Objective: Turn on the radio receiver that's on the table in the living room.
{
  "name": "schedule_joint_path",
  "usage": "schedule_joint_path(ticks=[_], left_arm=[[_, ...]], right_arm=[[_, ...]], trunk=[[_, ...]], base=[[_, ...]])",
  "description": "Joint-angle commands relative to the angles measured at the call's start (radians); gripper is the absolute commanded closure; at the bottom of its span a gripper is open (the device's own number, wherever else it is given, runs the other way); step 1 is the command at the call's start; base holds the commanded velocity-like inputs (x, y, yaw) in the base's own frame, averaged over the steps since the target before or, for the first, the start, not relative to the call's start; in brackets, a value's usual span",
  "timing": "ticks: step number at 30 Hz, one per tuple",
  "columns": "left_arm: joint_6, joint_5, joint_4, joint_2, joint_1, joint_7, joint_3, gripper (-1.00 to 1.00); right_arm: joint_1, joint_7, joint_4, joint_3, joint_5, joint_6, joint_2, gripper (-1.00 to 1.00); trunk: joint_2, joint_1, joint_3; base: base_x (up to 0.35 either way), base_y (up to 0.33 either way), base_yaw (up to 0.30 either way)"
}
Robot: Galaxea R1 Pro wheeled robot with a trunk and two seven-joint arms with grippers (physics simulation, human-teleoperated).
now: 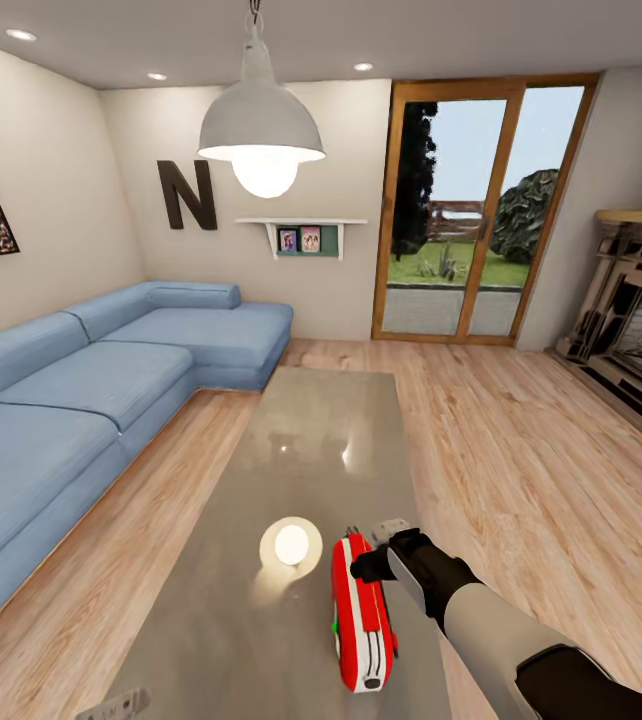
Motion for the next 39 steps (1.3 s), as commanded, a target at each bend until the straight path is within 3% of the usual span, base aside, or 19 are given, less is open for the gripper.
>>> schedule_joint_path(ticks=[1, 39], left_arm=[[0.000, 0.001, 0.000, 0.000, 0.000, 0.000, 0.000, 1.00], [0.000, -0.001, 0.000, 0.000, 0.000, 0.000, 0.000, 1.00]], right_arm=[[0.000, 0.000, 0.000, 0.000, 0.000, 0.000, 0.000, -1.00], [0.000, 0.002, 0.000, 0.002, 0.003, -0.001, 0.000, -1.00]], trunk=[[0.007, -0.004, 0.003], [0.273, -0.150, 0.122]], base=[[0.000, 0.000, 0.000], [0.000, 0.000, 0.000]])
